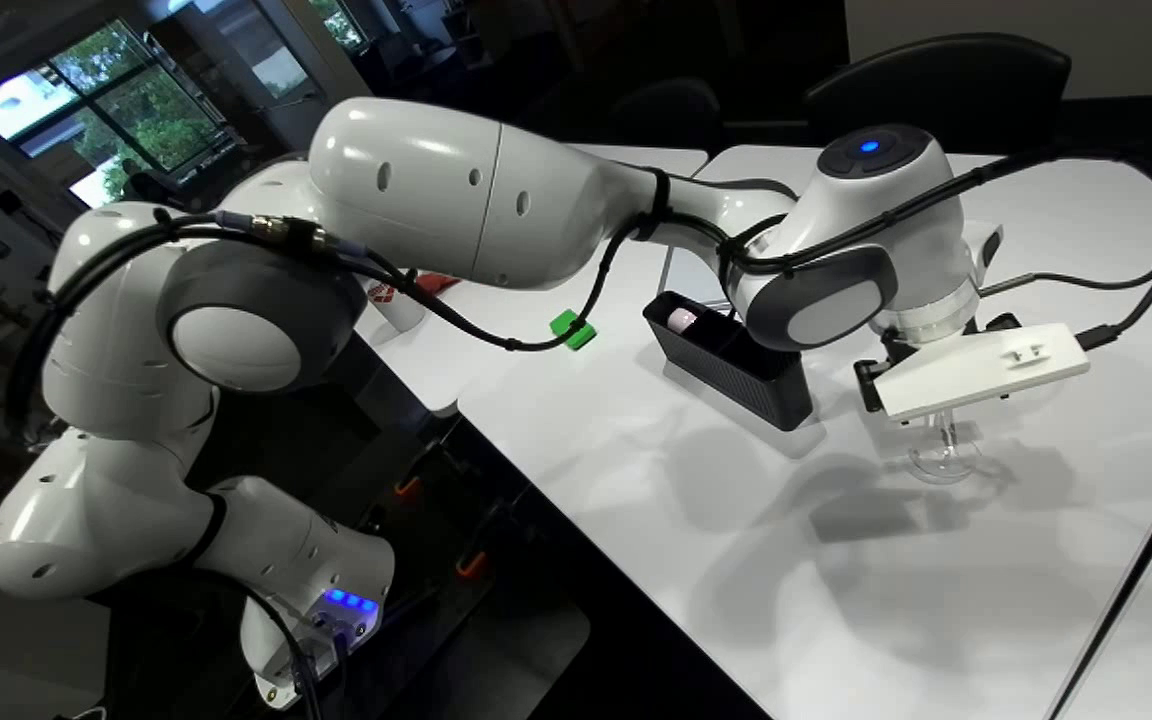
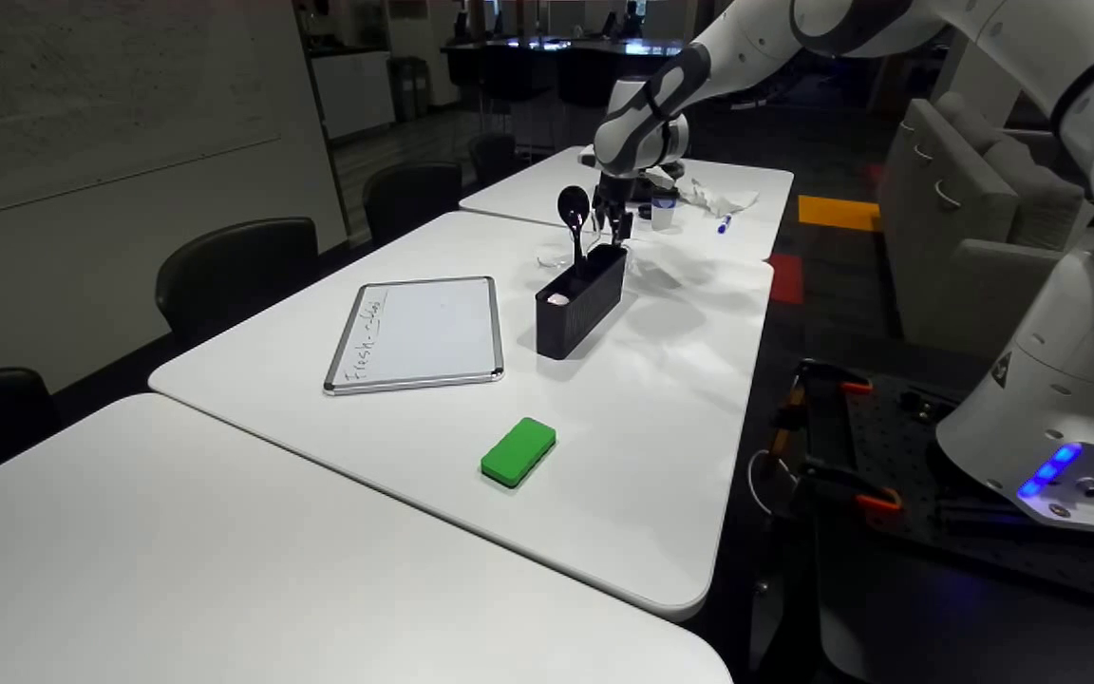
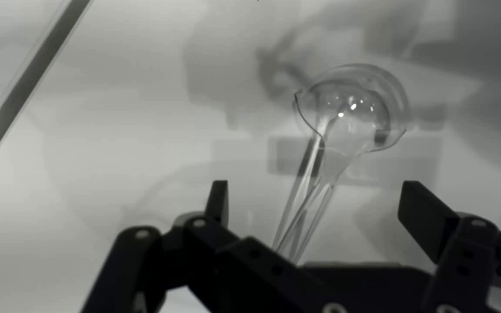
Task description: Put the black spoon in the black cutlery holder, put the clear spoon in the cutlery holder, move the cutlery holder to the right side of the table
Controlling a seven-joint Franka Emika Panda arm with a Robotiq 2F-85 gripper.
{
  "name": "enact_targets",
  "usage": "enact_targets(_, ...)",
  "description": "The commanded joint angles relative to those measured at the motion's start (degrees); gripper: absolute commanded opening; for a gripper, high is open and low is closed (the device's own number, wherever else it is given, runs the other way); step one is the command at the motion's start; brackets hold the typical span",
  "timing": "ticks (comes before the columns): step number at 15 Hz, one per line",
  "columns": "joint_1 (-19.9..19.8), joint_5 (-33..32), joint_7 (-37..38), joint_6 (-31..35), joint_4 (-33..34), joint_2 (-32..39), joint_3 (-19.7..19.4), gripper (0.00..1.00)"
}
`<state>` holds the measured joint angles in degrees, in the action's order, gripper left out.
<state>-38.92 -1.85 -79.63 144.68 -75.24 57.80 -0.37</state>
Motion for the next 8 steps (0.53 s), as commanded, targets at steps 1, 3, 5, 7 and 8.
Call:
enact_targets(1, -0.8, 1.0, -2.0, -1.6, 4.6, 3.3, 1.0, 1.0)
enact_targets(3, -0.5, 0.8, -1.4, -1.9, 5.8, 4.4, 0.7, 1.0)
enact_targets(5, -0.3, 0.7, -1.1, -2.1, 6.7, 5.4, 0.6, 0.74)
enact_targets(7, -0.2, 0.6, -1.0, -2.2, 7.5, 6.1, 0.5, 0.59)
enact_targets(8, -0.2, 0.5, -1.0, -2.3, 7.9, 6.4, 0.4, 0.49)
